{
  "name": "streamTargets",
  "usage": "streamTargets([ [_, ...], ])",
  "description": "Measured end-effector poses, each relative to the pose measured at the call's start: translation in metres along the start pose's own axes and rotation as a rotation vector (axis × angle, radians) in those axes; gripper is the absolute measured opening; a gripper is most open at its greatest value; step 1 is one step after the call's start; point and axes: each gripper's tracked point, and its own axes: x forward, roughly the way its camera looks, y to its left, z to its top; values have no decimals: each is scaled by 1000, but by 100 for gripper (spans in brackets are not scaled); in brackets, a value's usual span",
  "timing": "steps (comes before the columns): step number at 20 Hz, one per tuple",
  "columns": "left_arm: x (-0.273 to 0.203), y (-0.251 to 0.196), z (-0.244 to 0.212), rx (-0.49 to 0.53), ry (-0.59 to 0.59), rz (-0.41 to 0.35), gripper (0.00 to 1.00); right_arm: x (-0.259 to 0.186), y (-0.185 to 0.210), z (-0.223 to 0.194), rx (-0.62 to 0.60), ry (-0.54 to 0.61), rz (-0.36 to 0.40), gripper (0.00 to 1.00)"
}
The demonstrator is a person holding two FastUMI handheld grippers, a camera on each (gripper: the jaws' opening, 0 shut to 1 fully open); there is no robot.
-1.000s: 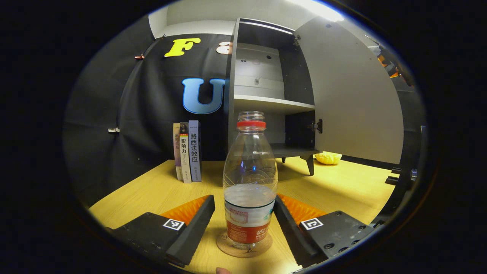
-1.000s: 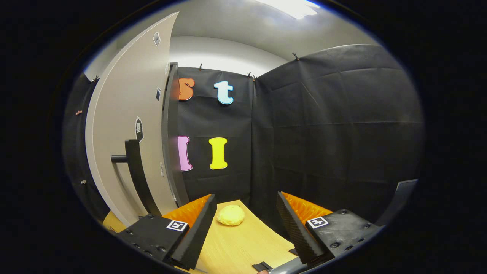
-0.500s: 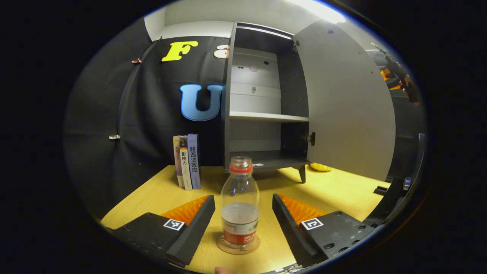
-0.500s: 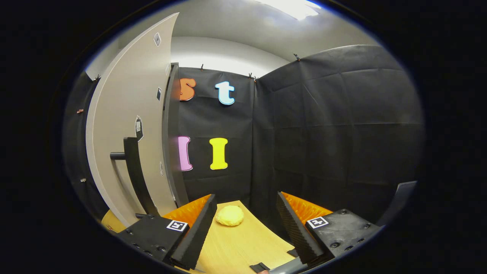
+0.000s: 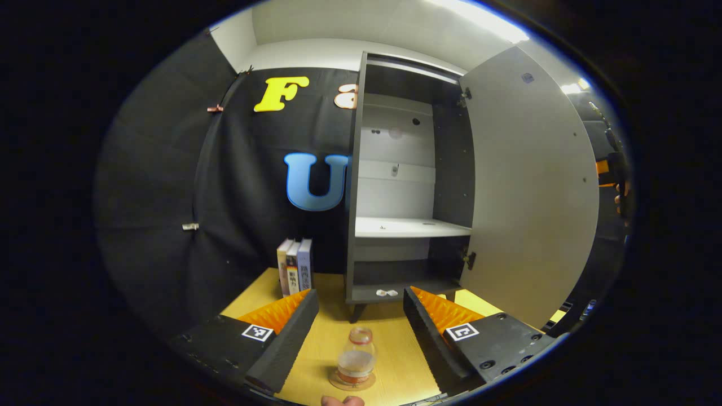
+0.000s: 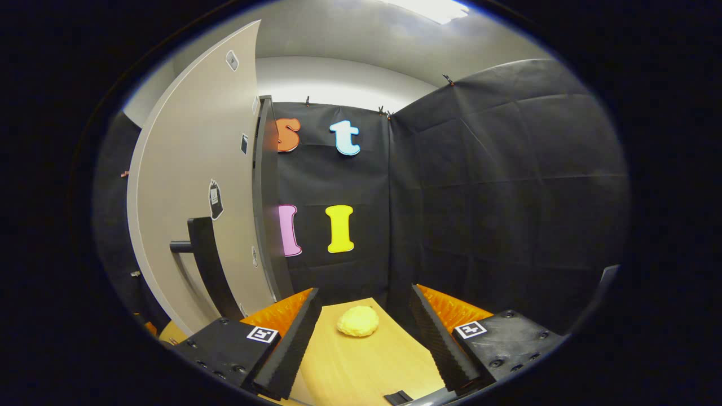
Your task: Open the cabinet door with the right hand, grasp the bottle in the cabinet with the left hand and place it on the coaster, then close the cabinet door with the right hand.
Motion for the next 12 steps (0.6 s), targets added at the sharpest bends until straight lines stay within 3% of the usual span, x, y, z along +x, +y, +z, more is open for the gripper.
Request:
streamTargets([
  [7,31,23,74,-4,24,110,95,0,19,2,41,0,56,98],
  [12,61,22,100,-78,17,93,95,-3,22,0,27,1,40,97],
])
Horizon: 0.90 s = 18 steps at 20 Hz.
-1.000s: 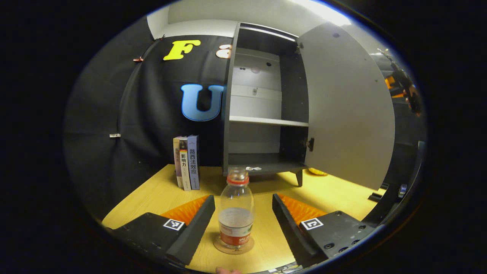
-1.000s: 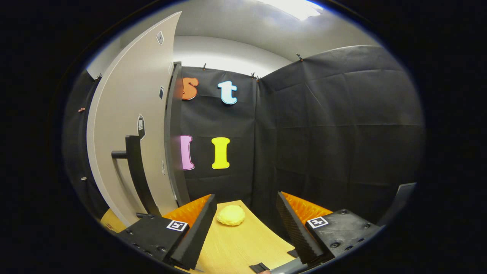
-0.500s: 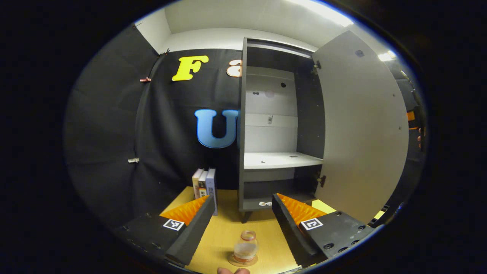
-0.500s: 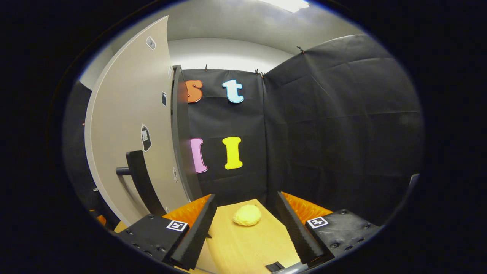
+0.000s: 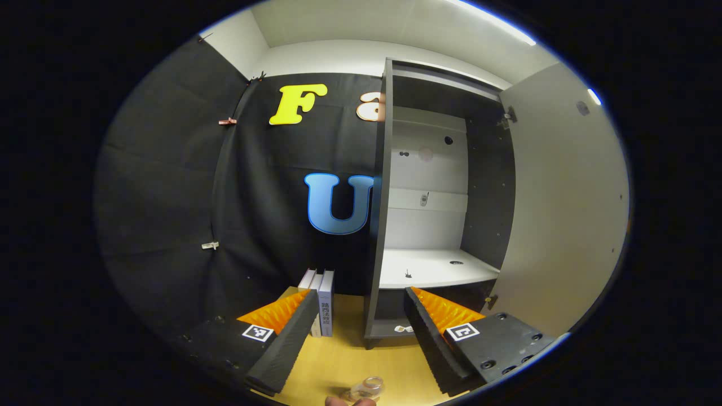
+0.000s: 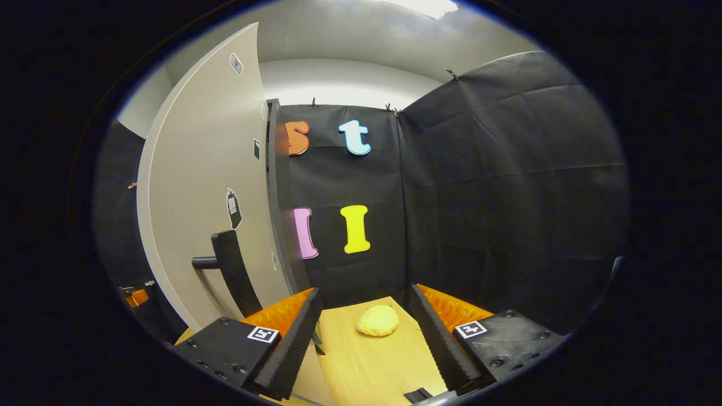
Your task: Open the cabinet door with the right hand, grasp the bottle in the cabinet with the left hand and place it on the coaster, then close the cabinet door with the right hand.
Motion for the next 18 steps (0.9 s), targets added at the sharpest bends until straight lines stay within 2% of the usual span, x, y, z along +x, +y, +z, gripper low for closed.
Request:
streamTargets([
  [3,10,-5,5,20,0,-7,95,-2,5,-3,24,7,-15,97],
  [6,16,-12,8,33,-2,-30,95,-7,23,-5,-10,2,8,97],
  [12,9,-21,11,51,-8,-54,95,-23,74,-15,9,6,70,97],
  [18,-5,-4,11,50,-10,-16,95,-25,135,-26,24,24,168,97],
])
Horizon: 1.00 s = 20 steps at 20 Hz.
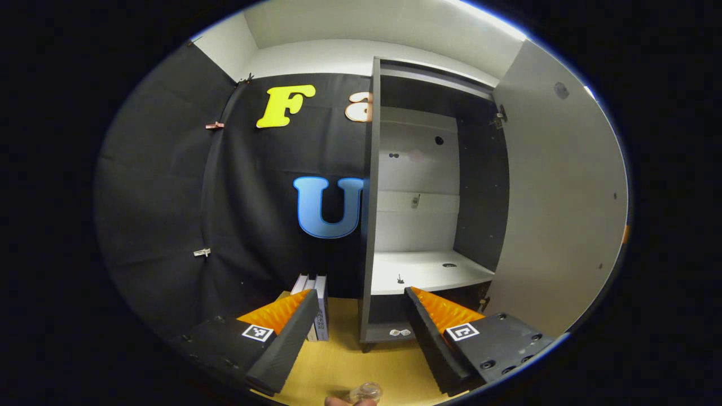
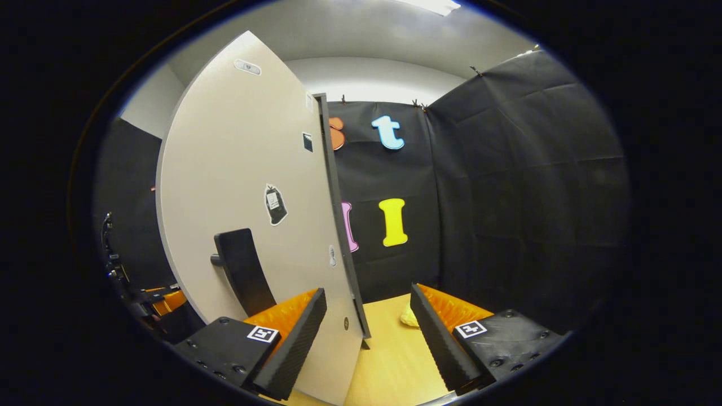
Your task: Open the cabinet door with the right hand, grasp the bottle in the cabinet with the left hand and place it on the coaster, then close the cabinet door with the right hand.
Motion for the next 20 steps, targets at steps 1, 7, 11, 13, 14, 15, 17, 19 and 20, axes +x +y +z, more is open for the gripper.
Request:
streamTargets([
  [1,-2,4,1,1,-5,8,95,2,12,-4,3,5,21,98],
  [7,-12,27,5,-4,-5,56,94,20,79,-18,7,13,130,97],
  [11,-19,35,9,-2,-9,71,94,30,128,-30,13,37,226,98],
  [13,-21,37,10,2,-10,74,94,25,149,-32,-5,37,264,98],
  [14,-22,38,12,1,-14,76,95,22,154,-32,-15,33,273,98],
  [15,-24,39,10,-1,-14,74,94,20,159,-33,-22,32,280,98],
  [17,-25,39,10,-7,-14,76,94,26,160,-39,-33,29,280,97],
  [19,-27,37,9,-13,-14,75,94,27,156,-36,-45,24,269,98],
  [20,-27,36,10,-12,-16,73,94,26,154,-35,-50,21,261,98],
])
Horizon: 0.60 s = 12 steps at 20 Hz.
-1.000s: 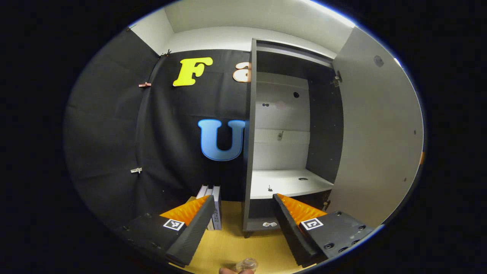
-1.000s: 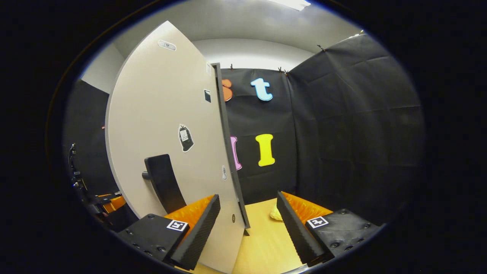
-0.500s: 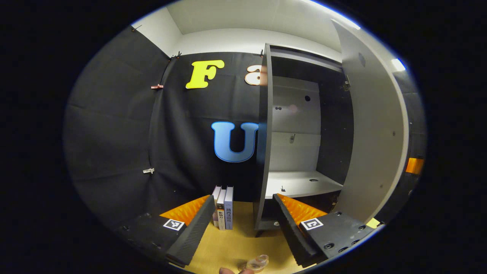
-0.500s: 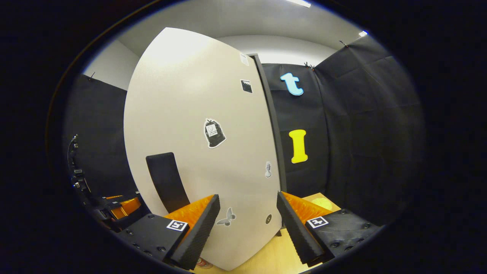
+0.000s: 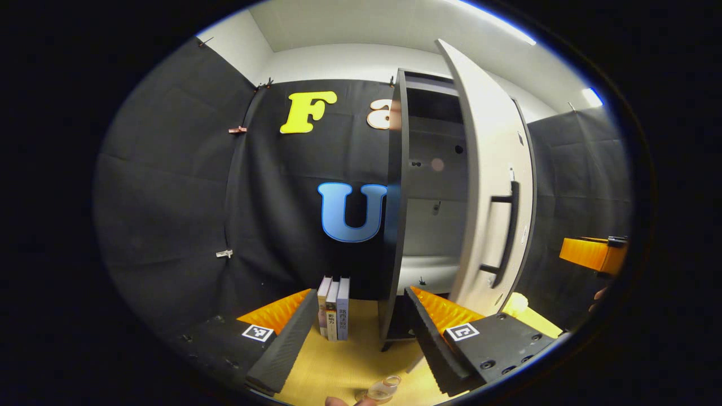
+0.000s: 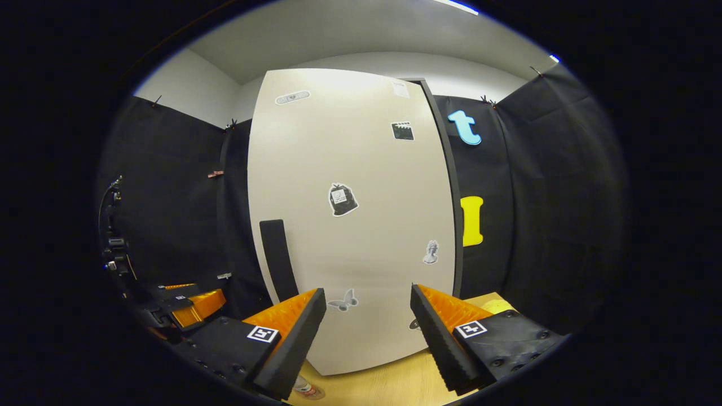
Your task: Open the cabinet door with the right hand, grasp the bottle in the cabinet with the left hand and place it on the coaster, then close the cabinet door with the right hand.
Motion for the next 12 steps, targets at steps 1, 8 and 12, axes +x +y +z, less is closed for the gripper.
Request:
streamTargets([
  [1,1,0,2,2,-3,1,94,0,-2,0,-3,0,-8,97],
  [8,4,-13,8,30,-23,-11,94,-2,-27,-2,-32,7,-78,98],
  [12,4,-19,6,30,-31,-27,94,-9,-48,-7,-74,15,-129,98],
])
